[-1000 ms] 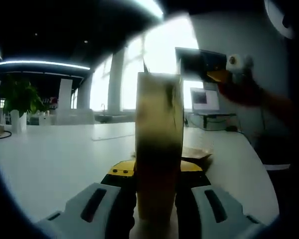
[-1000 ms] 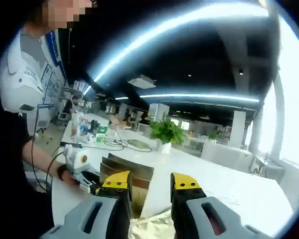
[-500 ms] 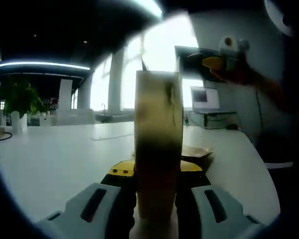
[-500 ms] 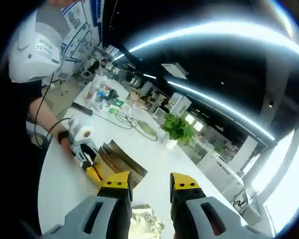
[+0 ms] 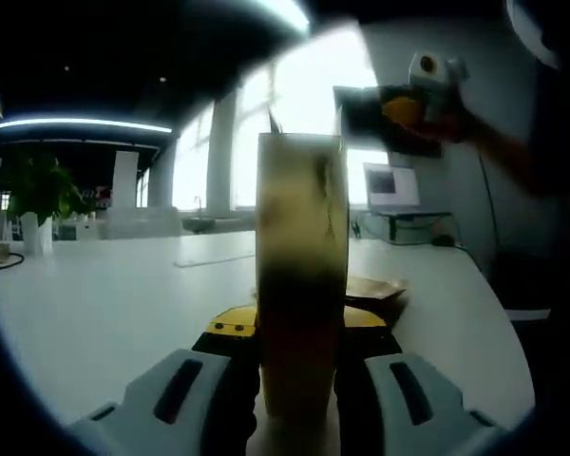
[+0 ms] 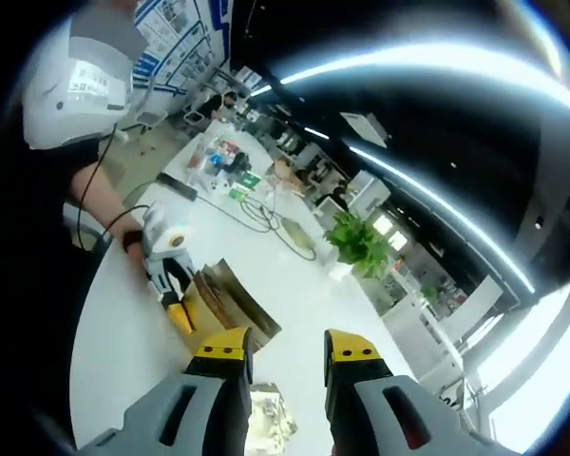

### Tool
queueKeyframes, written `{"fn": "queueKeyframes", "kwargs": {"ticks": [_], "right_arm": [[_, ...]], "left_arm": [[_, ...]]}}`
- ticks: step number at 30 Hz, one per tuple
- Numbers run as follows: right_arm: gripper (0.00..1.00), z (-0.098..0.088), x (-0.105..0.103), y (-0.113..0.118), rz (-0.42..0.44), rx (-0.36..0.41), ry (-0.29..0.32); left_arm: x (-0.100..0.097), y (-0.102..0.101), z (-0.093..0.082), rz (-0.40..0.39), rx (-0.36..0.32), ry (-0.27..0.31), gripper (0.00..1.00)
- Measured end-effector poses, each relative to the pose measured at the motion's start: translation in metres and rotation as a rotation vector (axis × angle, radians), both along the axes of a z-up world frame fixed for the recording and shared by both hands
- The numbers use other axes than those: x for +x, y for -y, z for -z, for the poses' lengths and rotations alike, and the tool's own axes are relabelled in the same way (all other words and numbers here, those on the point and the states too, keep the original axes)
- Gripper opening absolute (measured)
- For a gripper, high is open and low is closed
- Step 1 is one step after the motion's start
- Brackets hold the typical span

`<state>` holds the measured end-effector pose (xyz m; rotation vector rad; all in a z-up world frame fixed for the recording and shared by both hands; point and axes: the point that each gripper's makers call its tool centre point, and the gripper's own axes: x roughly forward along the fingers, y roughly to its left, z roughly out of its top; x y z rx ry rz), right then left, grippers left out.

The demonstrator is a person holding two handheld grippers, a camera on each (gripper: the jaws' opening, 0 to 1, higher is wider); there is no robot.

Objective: Extract single mask from mask box in order stack masks on table

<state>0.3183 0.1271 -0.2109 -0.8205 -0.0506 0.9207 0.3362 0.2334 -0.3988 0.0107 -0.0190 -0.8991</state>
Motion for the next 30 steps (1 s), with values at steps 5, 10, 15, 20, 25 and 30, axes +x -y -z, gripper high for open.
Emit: {"fn": "queueKeyframes", "kwargs": {"ticks": [5,10,15,20,25,30], "right_arm": [[0.26,-0.015,-0.003,-0.006,-0.017,0.037,0.007],[0.26,-0.011,-0.001,-0.011,-0.026,0.017,0.001],[0.26,-0.007,-0.004,-0.017,-0.048,-0.024,-0.016],[0.26,-0.010,-0.007,-0.031,-0.095,-0.063,-0.017],[0.25,-0.002,-0.010,-0.046,-0.160,-0.178,-0.030],[0.21,0.009,-0.013,-0.061,-0.220,-0.296,-0.057]], "left_arm": [[-0.001,0.000,-0.002,0.002,-0.007,-0.003,0.20],[-0.002,-0.002,-0.006,0.012,-0.043,-0.017,0.22],[-0.007,0.001,-0.007,0.024,-0.028,-0.014,0.24],[-0.011,-0.009,-0.015,0.015,-0.043,-0.003,0.24],[-0.010,-0.016,-0.026,-0.003,-0.049,0.007,0.23],[-0.010,-0.013,-0.031,-0.010,-0.054,0.011,0.23]]}}
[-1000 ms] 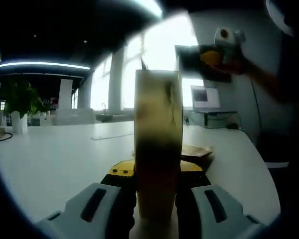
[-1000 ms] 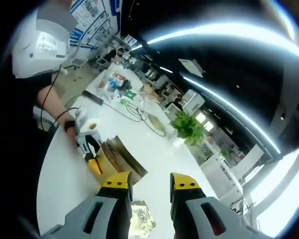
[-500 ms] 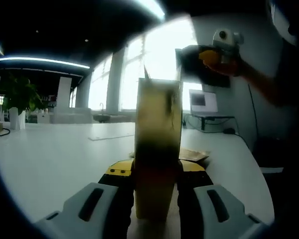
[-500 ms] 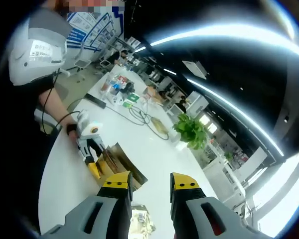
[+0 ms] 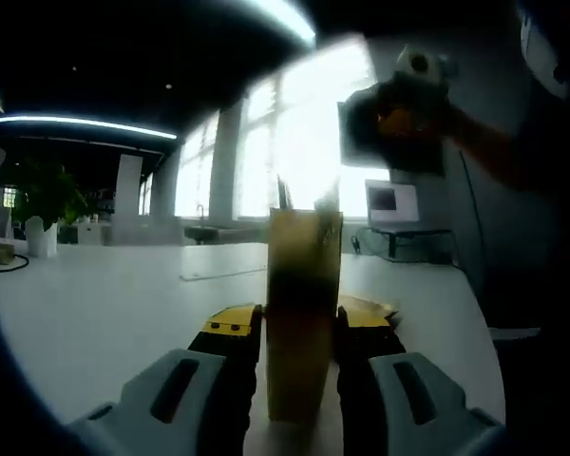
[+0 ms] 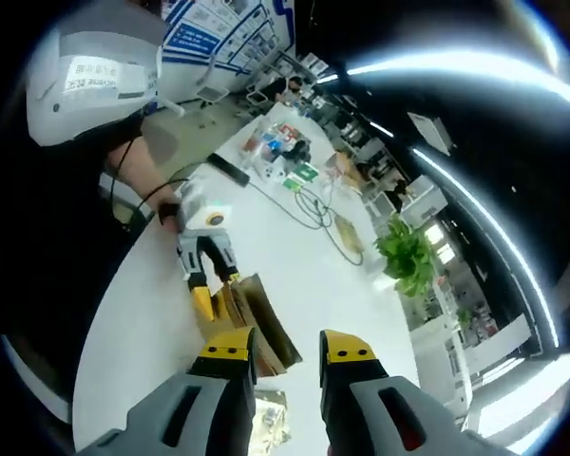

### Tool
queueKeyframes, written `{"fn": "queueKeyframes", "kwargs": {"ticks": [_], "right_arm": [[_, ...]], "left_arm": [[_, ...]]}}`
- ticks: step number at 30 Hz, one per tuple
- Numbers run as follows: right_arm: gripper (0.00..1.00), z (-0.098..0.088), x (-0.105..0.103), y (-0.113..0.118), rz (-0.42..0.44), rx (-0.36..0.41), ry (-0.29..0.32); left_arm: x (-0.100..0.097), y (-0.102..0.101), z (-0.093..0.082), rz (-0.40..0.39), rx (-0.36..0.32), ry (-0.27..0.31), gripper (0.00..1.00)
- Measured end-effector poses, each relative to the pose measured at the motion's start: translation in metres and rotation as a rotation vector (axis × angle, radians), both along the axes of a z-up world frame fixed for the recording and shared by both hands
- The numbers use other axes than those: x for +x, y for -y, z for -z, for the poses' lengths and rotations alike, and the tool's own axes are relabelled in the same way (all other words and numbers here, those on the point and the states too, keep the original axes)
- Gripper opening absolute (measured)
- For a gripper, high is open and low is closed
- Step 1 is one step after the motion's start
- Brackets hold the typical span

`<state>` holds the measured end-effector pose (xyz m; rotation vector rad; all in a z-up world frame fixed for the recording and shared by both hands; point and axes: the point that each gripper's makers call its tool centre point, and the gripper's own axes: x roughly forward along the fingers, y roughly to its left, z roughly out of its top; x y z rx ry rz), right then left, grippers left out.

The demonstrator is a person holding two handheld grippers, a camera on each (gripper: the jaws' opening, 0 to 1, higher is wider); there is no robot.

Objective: Extract single mask from mask box in order stack masks on table

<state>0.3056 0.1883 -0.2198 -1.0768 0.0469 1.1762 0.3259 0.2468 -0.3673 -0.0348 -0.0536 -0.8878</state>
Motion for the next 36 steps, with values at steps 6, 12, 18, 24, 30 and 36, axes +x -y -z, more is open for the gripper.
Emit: {"fn": "queueKeyframes", "kwargs": {"ticks": [6,12,18,24,30,36], "right_arm": [[0.20,0.017,-0.003,-0.011,-0.070,-0.146,-0.028],[0.19,0.029,0.003,-0.020,-0.120,-0.256,-0.046],[0.15,0.035,0.013,-0.024,-0.139,-0.325,-0.061],[0.15,0.042,0.016,-0.030,-0.164,-0.374,-0.084],[0.12,0.062,0.015,-0.029,-0.209,-0.497,-0.080],[0.12,0.072,0.018,-0.031,-0.226,-0.542,-0.100]], "left_arm": [[0.001,0.003,-0.004,0.002,-0.011,0.003,0.22],[0.001,0.003,-0.007,0.000,-0.009,0.007,0.22],[0.002,0.002,-0.006,-0.005,-0.017,-0.002,0.22],[0.003,0.001,-0.003,-0.015,0.002,0.005,0.21],[0.002,0.003,-0.005,-0.012,0.000,0.007,0.22],[0.002,0.003,-0.004,-0.012,0.008,0.010,0.21]]}}
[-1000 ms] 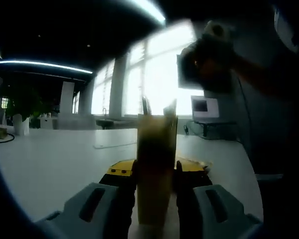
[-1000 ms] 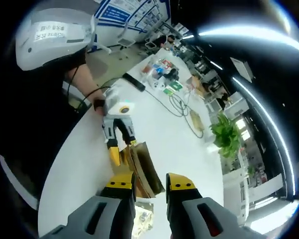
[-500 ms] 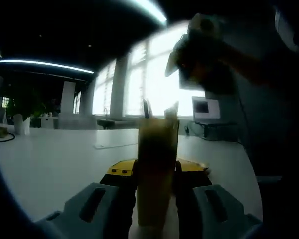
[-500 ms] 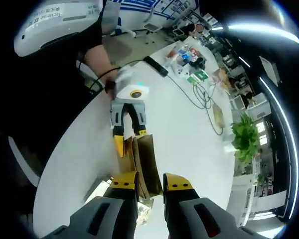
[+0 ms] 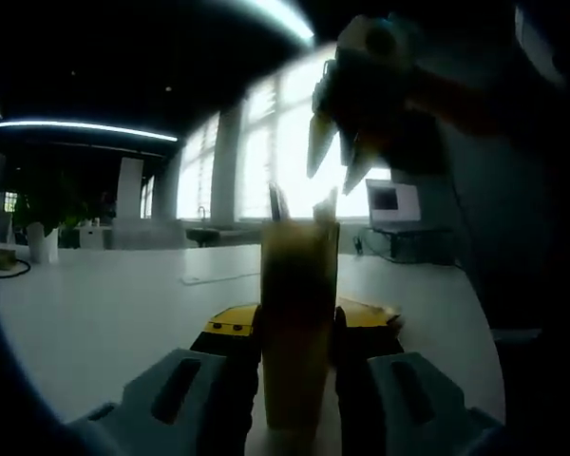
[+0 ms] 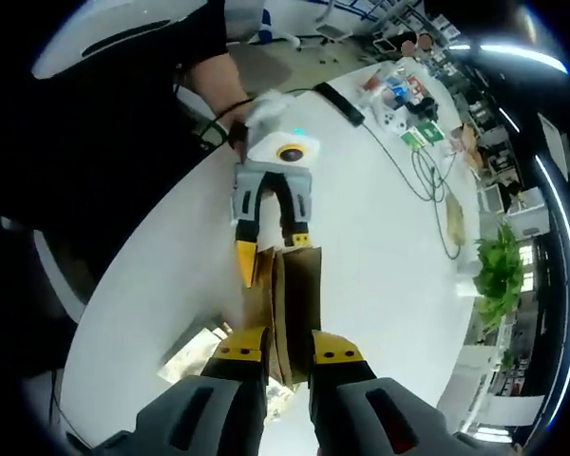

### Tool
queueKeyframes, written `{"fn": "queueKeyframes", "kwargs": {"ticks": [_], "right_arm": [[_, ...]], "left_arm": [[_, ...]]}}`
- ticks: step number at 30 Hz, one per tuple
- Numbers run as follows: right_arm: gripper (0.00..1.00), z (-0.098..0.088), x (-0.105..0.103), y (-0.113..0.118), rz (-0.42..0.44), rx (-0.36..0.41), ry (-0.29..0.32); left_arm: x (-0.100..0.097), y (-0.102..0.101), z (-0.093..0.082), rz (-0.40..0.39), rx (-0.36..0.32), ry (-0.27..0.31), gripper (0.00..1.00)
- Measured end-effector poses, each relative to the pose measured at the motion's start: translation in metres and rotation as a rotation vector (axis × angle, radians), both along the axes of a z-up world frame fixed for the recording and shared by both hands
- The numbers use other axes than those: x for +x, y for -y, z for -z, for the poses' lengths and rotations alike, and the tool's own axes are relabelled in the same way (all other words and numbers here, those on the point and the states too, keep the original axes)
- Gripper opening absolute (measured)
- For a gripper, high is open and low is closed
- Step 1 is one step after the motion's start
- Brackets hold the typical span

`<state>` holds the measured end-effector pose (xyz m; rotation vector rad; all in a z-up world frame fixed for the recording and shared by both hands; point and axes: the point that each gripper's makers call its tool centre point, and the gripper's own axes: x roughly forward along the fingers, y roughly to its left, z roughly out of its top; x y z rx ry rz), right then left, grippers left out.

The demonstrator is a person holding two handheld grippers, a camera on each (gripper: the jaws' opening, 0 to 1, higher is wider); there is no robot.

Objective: Extract single mask from mask box in order stack masks on table

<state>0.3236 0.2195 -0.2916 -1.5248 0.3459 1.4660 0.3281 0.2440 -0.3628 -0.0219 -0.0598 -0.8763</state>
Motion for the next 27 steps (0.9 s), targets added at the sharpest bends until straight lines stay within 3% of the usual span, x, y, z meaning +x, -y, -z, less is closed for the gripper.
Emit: {"fn": "queueKeyframes", "kwargs": {"ticks": [11,15,22,26,27], "right_arm": [[0.07,0.013,0.007,-0.008,-0.021,-0.017,-0.014],[0.07,0.016,0.008,-0.008,-0.023,-0.024,-0.017],[0.05,0.024,0.010,-0.005,-0.020,-0.049,-0.021],[0.04,0.030,0.008,-0.007,-0.021,-0.061,-0.033],[0.04,0.031,0.008,-0.008,-0.022,-0.063,-0.037]], "left_arm": [[-0.002,-0.001,-0.008,0.012,-0.028,0.012,0.22],[-0.003,-0.003,-0.015,0.024,-0.093,0.045,0.22],[-0.006,-0.004,-0.009,0.027,-0.122,0.043,0.22],[-0.008,-0.005,-0.007,0.036,-0.121,0.059,0.22],[-0.008,-0.005,-0.007,0.037,-0.126,0.088,0.22]]}}
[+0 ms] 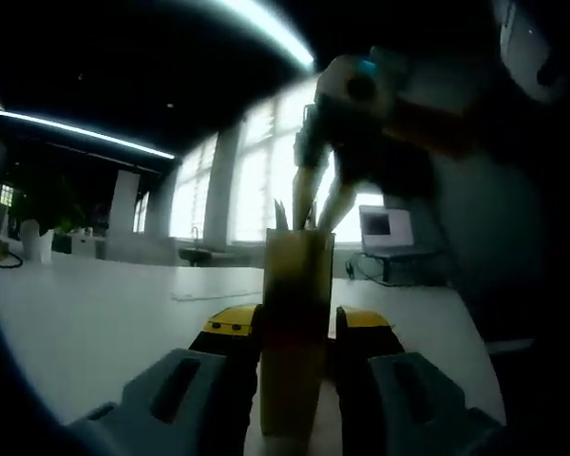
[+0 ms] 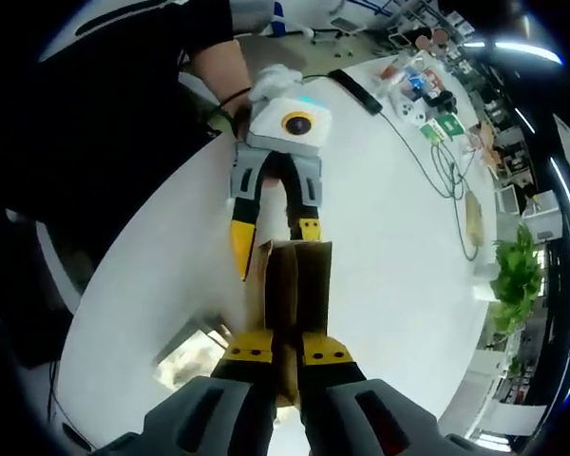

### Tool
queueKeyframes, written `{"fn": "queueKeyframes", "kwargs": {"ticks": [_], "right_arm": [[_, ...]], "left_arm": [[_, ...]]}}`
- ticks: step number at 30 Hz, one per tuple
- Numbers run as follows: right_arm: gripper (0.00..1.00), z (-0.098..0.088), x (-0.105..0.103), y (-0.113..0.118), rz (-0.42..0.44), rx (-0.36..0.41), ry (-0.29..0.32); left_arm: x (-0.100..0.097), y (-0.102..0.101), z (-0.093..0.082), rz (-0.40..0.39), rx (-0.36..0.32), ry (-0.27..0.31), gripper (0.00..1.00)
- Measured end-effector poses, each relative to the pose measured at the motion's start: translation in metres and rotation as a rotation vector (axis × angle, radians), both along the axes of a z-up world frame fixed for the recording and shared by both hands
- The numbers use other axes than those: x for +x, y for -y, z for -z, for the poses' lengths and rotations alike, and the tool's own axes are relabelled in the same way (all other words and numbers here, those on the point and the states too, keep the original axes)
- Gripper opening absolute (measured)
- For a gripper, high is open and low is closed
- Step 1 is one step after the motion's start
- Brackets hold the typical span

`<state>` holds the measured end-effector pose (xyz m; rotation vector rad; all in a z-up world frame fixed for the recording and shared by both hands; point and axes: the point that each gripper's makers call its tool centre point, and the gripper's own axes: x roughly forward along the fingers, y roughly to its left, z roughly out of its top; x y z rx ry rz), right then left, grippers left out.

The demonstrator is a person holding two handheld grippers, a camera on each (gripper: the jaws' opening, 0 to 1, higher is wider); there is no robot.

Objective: Extract single mask from mask box in order stack masks on table

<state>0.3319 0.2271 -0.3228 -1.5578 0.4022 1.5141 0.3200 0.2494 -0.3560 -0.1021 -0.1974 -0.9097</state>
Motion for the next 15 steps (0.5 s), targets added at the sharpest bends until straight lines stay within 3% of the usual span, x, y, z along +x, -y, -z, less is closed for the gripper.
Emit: {"fn": "queueKeyframes", "kwargs": {"ticks": [1,3,13,15], "right_arm": [[0.04,0.001,0.000,-0.001,0.001,-0.002,-0.002],[0.04,0.001,0.001,-0.001,0.005,-0.005,-0.006],[0.00,0.006,0.001,-0.002,0.001,-0.006,-0.005],[0.00,0.006,-0.002,-0.002,-0.049,-0.016,-0.016]], "left_arm": [[-0.001,0.000,0.002,0.003,-0.009,-0.011,0.22],[-0.006,0.002,-0.010,-0.001,-0.018,0.039,0.22],[-0.007,0.003,-0.006,-0.002,0.001,0.033,0.22],[-0.006,0.002,-0.006,-0.003,-0.003,0.032,0.22]]}}
